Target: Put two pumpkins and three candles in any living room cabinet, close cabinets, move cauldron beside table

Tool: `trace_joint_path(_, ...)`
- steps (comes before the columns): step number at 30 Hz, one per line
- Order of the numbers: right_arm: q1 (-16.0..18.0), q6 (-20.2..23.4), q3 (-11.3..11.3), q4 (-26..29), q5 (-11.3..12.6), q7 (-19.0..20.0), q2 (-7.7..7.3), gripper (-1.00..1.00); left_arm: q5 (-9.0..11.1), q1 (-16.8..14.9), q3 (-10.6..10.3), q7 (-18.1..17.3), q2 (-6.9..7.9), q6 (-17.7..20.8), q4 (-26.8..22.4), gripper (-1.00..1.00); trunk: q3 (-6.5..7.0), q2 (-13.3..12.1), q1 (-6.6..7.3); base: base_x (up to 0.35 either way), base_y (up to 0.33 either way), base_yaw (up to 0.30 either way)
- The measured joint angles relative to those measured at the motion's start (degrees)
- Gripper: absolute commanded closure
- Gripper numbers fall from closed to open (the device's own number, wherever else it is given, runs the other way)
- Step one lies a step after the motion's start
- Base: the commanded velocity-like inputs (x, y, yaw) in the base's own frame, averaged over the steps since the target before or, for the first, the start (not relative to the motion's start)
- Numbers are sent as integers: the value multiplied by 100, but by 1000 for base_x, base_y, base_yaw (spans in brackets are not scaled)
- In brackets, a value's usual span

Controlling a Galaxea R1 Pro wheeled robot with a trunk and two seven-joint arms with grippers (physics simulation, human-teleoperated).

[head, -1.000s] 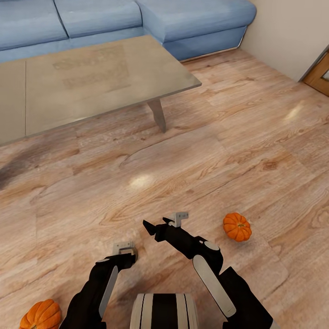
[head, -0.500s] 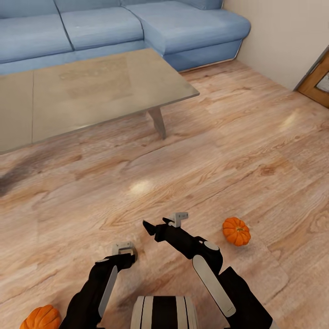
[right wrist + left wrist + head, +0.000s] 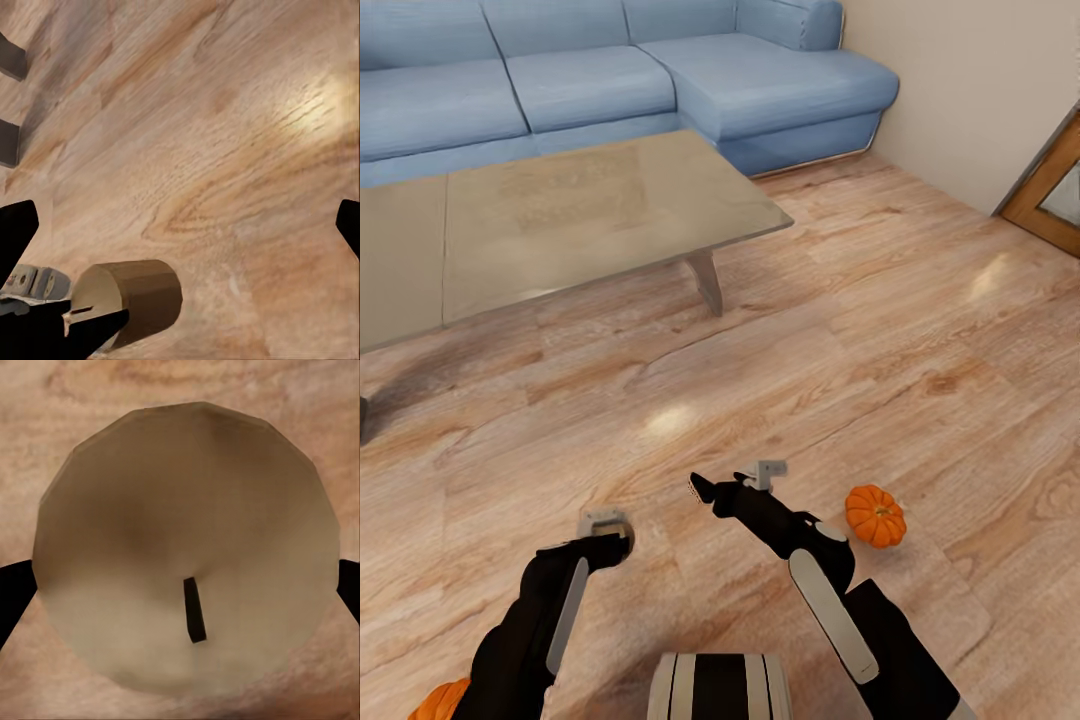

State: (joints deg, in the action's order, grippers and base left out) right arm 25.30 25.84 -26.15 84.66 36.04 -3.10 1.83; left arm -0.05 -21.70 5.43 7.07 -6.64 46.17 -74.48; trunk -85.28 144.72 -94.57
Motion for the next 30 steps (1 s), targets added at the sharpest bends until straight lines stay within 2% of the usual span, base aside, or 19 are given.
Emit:
trace_joint_path(2, 2, 12, -32, -5, -9, -404, 14, -100, 16, 0, 94, -3, 134, 188, -147, 100, 45, -3, 5, 0, 0, 0)
trace_joint_path(4, 2, 35, -40, -9, -2, -485, 18, -100, 71, 1, 137, -8, 157, 350, -281, 100, 89, -5, 10, 0, 0, 0)
trace_joint_path(9, 1, 47, -48, -32, -7, -658, 40, -100, 65, 1, 265, -9, 167, 678, -432, 100, 200, -12, 23, 0, 0, 0)
trace_joint_path(12, 1, 51, -63, -22, 11, -1273, 81, -100, 68, -1, 275, -7, 168, 767, -472, 100, 266, -16, 31, 0, 0, 0)
trace_joint_path(13, 2, 96, -80, -19, 28, -1704, 276, -100, 73, 0, 281, -11, 167, 811, -487, 100, 288, -17, 34, 0, 0, 0)
trace_joint_path(14, 0, 196, -82, -15, 15, -1792, 360, -100, 71, 1, 283, -12, 168, 821, -489, 100, 310, -19, 36, 0, 0, 0)
trace_joint_path(16, 1, 333, -106, 6, -6, -1955, 430, -100, 74, -2, 285, -11, 168, 856, -493, 100, 355, -22, 41, 0, 0, 0)
trace_joint_path(18, 2, 362, -294, 21, 9, -2624, 484, -100, 68, -6, 287, -11, 168, 1013, -582, 100, 399, -24, 46, 0, 0, 0)
trace_joint_path(20, 3, 388, -347, 18, 20, -2841, 598, -100, 98, -7, 356, -11, 168, 1062, -624, 100, 443, -27, 52, 0, 0, 186)
trace_joint_path(21, 3, 394, -348, 17, 22, -2854, 607, -100, 50, -7, 371, -5, 169, 1069, -634, 100, 466, -28, 54, 0, 0, 246)
trace_joint_path(30, 2, 398, -358, -3, 19, -2869, 618, -100, 76, -6, 392, -8, 168, 1071, -651, 100, 665, -40, 77, 0, 0, 277)
